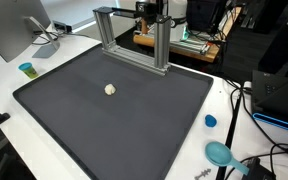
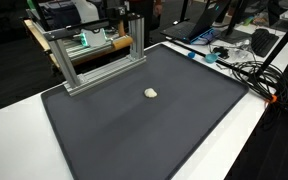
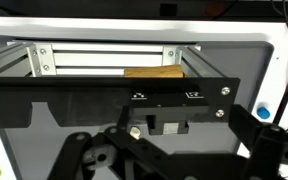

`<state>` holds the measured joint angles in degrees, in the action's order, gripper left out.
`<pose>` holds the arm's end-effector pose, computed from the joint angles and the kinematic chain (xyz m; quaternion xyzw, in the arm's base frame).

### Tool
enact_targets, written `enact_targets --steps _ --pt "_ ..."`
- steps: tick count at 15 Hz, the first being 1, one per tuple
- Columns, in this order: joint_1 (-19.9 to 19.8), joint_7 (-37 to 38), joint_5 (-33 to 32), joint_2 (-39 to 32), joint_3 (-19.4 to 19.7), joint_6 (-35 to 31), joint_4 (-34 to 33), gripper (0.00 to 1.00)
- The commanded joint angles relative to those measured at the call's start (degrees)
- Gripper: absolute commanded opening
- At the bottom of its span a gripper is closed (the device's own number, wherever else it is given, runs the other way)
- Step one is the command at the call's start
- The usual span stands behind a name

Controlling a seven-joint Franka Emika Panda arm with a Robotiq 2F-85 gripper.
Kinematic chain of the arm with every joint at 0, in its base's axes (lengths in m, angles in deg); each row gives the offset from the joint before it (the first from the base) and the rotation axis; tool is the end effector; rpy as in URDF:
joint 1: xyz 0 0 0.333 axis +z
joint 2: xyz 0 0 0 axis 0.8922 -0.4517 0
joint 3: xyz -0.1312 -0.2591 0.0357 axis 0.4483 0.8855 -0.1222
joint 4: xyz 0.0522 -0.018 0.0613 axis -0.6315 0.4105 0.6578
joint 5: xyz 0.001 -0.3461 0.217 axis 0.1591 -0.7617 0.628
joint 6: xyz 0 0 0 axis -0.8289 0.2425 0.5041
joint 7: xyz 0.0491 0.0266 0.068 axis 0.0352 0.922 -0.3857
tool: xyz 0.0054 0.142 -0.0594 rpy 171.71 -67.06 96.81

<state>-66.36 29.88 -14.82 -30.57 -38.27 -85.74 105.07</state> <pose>0.3292 -0.0295 0.4460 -0.9976 -0.0074 -0.0565 0.0381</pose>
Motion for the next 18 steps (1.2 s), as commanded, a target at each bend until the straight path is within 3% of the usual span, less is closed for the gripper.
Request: enact_targets --steps 1,3,4,8,10,15,18 --pt "1.2 1.5 -0.4 0.0 -0.5 0.2 -0.1 1.00" --pt "1.3 1.8 -0.3 -0.1 -0.7 0.2 0.0 1.00" --pt "0.0 6.3 -0.7 -1.0 -3.1 1.8 -0.9 1.00" --pt "-0.3 16.8 -1.5 -1.9 -9.7 -4.7 -0.5 1.00" --pt "-0.4 18.3 -3.9 -3.1 -12.1 -10.4 0.5 1.00" --pt "1.1 11.9 -4.8 -8.3 -8.3 -21.3 2.9 1.00" --pt "1.1 13.5 -4.4 -8.4 -8.4 -19.5 2.6 1.00"
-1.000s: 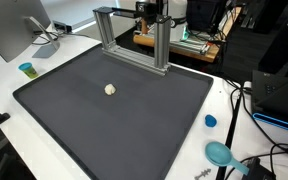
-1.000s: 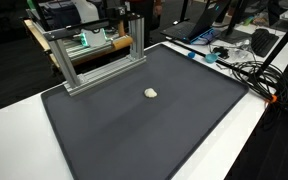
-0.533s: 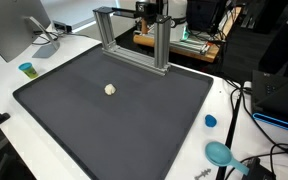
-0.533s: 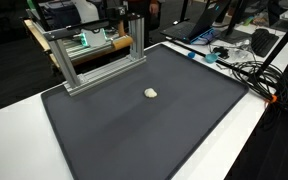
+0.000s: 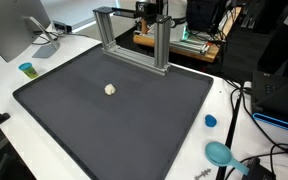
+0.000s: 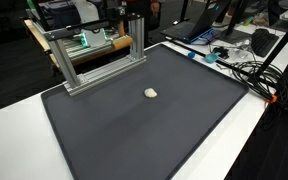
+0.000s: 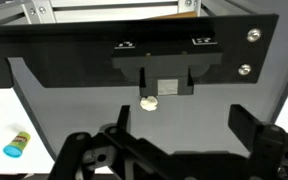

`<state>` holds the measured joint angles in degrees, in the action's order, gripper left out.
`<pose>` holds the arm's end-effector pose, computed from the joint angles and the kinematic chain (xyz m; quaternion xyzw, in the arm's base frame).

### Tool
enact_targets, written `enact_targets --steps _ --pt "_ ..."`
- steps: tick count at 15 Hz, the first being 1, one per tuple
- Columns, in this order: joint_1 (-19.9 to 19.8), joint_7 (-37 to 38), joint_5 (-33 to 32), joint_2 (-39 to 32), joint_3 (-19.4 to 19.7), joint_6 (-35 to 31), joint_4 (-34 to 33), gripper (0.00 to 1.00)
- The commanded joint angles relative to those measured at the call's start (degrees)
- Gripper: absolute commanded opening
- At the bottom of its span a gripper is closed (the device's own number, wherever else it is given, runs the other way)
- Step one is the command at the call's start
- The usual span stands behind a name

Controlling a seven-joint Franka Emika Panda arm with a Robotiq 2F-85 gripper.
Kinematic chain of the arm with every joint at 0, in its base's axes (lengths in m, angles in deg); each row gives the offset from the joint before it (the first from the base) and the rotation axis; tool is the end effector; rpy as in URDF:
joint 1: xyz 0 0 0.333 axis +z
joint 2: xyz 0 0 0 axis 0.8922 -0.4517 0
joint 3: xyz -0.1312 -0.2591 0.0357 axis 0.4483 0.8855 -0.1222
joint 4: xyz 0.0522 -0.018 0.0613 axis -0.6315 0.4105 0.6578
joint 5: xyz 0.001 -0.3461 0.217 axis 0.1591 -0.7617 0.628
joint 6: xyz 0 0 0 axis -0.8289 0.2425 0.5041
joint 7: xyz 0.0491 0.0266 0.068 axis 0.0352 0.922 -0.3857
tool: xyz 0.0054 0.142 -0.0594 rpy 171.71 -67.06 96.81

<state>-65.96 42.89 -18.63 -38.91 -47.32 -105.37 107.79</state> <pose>0.3829 0.0128 0.4072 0.9905 -0.0327 0.1284 0.0364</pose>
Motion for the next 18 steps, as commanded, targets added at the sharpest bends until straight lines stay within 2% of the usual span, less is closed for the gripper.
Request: enact_targets --steps 1,5,9,18 --pt "0.7 0.4 -0.6 -0.3 0.7 0.2 -0.2 1.00" --pt "-0.4 1.7 -2.8 -0.1 -0.5 1.3 0.6 1.00" --pt "1.5 -1.2 -1.6 -0.2 1.6 1.1 2.5 1.00" --pt "2.1 -2.2 -0.7 -2.3 3.0 0.4 2.3 0.98"
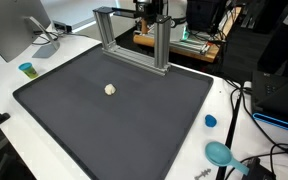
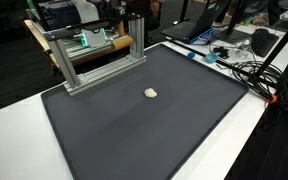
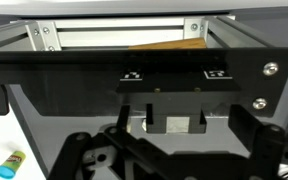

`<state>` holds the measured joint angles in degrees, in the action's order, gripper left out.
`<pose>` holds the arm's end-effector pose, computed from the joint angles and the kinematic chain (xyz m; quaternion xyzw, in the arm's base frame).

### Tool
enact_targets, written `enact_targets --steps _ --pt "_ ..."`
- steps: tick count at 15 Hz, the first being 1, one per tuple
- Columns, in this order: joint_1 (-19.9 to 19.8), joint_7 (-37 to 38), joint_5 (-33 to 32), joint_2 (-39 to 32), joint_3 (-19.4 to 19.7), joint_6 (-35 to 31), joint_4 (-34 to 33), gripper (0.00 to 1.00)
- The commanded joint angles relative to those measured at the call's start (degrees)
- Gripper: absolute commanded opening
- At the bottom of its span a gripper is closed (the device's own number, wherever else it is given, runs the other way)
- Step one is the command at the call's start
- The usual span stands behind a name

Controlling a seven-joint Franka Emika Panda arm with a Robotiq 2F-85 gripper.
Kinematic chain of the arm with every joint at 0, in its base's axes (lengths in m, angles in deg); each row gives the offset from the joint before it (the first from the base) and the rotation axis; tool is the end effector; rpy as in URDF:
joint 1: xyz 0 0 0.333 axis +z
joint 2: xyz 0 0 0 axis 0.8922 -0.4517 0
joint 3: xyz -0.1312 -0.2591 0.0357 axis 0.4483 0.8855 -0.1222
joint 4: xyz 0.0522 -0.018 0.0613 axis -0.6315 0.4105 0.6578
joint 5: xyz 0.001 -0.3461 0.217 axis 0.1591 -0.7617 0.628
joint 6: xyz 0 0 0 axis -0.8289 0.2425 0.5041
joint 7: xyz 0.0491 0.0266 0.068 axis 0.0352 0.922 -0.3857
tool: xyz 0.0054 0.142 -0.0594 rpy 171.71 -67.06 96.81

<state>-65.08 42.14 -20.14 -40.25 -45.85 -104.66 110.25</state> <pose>0.3737 0.0067 0.3753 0.9948 -0.0227 0.0896 0.0416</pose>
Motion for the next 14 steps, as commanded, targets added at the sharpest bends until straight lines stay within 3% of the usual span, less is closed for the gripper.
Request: enact_targets --steps 1,2,3,5,6,7,9,13,14 --pt "1.4 -1.8 1.0 -1.1 1.8 -0.1 -0.1 0.94" --pt "1.6 -2.2 1.3 -1.0 2.2 0.3 -0.1 0.89" --pt "1.8 -2.7 1.5 -0.9 2.5 0.4 -0.1 0.78" --pt "1.9 -2.8 1.5 -0.7 2.6 0.7 -0.1 0.71" --pt "1.8 -2.6 1.3 -0.5 2.6 1.0 -0.1 0.63" --pt "1.8 -2.5 1.3 -0.2 2.6 1.5 -0.1 0.48" --pt "1.4 -2.4 0.9 0.3 2.7 2.1 -0.2 0.36" --pt "1.9 -3.5 1.1 0.2 3.1 2.9 -0.2 0.42" --pt "2.7 -5.1 1.5 0.2 3.8 3.1 -0.2 0.55"
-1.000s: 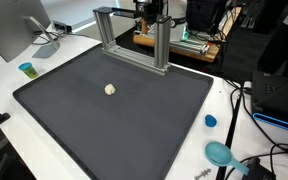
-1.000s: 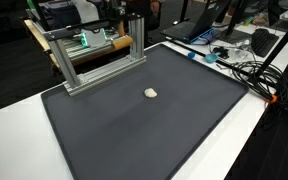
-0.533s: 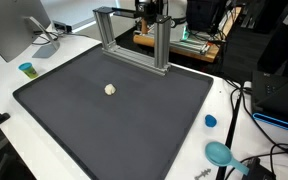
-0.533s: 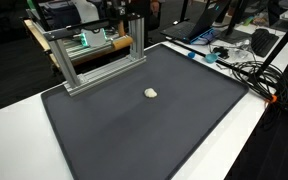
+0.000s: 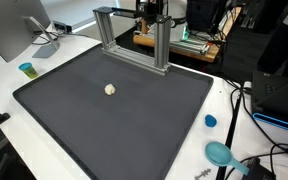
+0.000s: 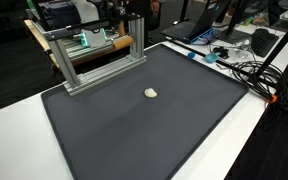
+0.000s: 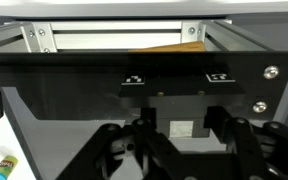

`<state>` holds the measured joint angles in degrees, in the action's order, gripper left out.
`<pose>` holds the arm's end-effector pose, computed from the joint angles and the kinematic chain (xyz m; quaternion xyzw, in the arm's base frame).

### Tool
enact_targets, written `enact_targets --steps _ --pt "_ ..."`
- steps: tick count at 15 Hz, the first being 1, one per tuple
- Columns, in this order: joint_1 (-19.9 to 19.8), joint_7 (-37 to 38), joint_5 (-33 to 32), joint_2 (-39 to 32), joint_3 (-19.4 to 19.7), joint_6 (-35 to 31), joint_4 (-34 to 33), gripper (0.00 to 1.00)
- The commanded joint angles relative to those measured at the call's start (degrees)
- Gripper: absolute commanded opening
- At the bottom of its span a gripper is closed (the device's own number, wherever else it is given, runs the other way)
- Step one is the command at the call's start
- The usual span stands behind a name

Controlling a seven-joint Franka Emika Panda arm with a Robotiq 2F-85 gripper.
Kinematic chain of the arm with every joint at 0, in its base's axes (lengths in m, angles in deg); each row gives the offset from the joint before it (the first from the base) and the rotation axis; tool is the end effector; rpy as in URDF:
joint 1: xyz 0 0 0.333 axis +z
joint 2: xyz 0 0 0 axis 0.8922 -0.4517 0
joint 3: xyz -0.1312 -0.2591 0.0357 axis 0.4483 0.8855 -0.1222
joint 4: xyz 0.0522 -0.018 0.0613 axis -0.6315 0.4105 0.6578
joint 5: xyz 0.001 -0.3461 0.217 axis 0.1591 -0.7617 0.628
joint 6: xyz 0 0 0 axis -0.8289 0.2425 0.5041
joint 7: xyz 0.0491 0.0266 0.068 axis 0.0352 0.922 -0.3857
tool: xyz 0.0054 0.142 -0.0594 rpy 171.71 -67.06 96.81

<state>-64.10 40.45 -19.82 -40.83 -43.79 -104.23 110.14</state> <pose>0.3735 0.0026 0.3720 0.9962 -0.0151 0.0811 0.0289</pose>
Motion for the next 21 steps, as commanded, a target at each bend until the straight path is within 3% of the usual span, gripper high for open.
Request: enact_targets --steps 1,6,7,16,17,18,20,21 --pt "2.1 -4.4 1.5 0.8 2.1 2.6 -0.1 0.62" --pt "2.9 -8.5 1.5 0.6 3.6 2.7 -0.3 0.50" --pt "2.8 -8.6 1.2 0.9 3.5 2.5 0.1 0.33" --pt "1.5 -6.0 -0.7 0.4 1.4 1.3 -0.1 0.32" --pt "1.3 -5.7 -1.1 0.5 1.1 1.4 -0.1 0.82" --pt "1.1 -5.2 -1.5 0.6 0.6 1.5 -0.2 0.83" --pt "1.2 -4.9 -1.5 0.7 0.3 1.8 -0.3 0.44" --pt "1.2 -4.7 -1.5 0.7 0.1 2.0 -0.3 0.43"
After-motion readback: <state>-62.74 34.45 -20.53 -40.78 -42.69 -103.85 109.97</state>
